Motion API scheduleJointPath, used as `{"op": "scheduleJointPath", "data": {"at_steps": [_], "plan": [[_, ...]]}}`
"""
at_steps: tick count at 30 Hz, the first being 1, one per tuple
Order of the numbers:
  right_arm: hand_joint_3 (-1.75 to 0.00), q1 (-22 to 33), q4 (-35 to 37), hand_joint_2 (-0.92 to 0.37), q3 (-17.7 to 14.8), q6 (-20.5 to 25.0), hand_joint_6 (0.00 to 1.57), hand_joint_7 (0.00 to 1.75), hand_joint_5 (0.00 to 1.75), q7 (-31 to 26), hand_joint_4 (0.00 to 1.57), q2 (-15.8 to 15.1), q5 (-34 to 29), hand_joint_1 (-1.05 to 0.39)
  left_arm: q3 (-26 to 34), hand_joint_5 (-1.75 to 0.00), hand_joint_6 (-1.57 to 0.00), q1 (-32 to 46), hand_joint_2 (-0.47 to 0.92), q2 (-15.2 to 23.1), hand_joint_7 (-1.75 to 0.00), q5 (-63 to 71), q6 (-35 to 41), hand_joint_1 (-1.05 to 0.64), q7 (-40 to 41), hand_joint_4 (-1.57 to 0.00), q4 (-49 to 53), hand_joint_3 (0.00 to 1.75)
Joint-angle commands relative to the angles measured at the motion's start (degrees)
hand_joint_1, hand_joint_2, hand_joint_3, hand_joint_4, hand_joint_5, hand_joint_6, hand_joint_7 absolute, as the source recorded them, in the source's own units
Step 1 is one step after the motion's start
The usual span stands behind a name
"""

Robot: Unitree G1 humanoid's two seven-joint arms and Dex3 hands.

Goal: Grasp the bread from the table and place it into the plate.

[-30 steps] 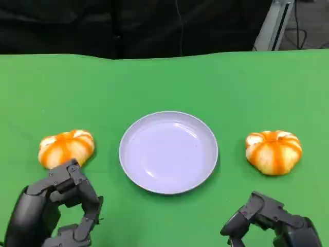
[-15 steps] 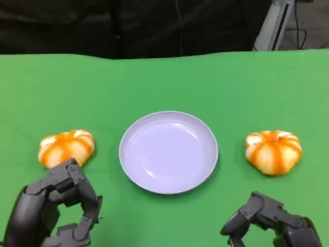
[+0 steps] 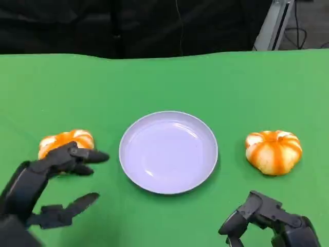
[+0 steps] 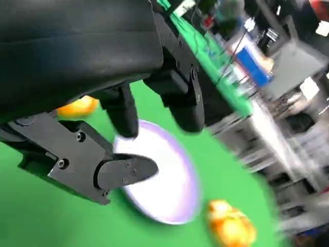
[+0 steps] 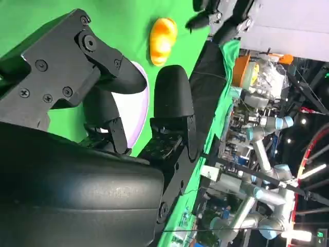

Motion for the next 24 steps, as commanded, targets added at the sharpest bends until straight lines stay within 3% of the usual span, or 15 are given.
{"op": "scheduleJointPath", "data": {"at_steps": [1, 6, 11, 17, 24], "plan": [[-1.31, -0.1, 0.4, -0.35, 0.0, -0.2, 0.76, 1.33, 1.60, -0.2, 0.69, 0.0, 0.3, -0.10, -0.1, -0.60, -0.35, -1.8, 0.92, 4.6, -0.06, 10.4, 3.6, -0.43, 2.0, -0.16, -2.2, 0.05], [-1.30, 0.0, 0.4, -0.35, 0.0, -0.2, 0.76, 1.33, 1.60, -0.3, 0.70, 0.0, 0.2, -0.11, -2.0, -0.39, -0.28, -5.2, 0.92, 7.9, 0.00, 21.2, 6.1, -0.47, 4.2, -0.11, -1.6, 0.02], [-1.29, 0.1, 0.7, -0.35, 0.0, -0.7, 0.76, 1.33, 1.59, -0.4, 0.70, 0.1, 0.2, -0.10, -5.3, -0.32, -0.25, -9.3, 0.92, 9.0, 0.00, 28.8, 9.1, -0.50, 6.1, -0.05, 1.4, 0.01], [-1.29, 0.4, 0.7, -0.35, 0.0, -1.0, 0.77, 1.32, 1.59, -0.3, 0.70, -0.1, 0.3, -0.10, -11.0, -0.29, -0.21, -15.6, 0.92, 8.0, 0.00, 37.8, 16.3, -0.55, 7.4, 0.00, 6.9, 0.01], [-1.27, 0.4, 0.5, -0.36, -0.1, -1.0, 0.77, 1.31, 1.59, -0.4, 0.70, 0.0, 0.2, -0.11, -18.1, -0.23, -0.18, -26.2, 0.91, 6.1, -0.01, 42.1, 22.9, -0.48, 9.3, -0.01, 22.3, 0.01]]}}
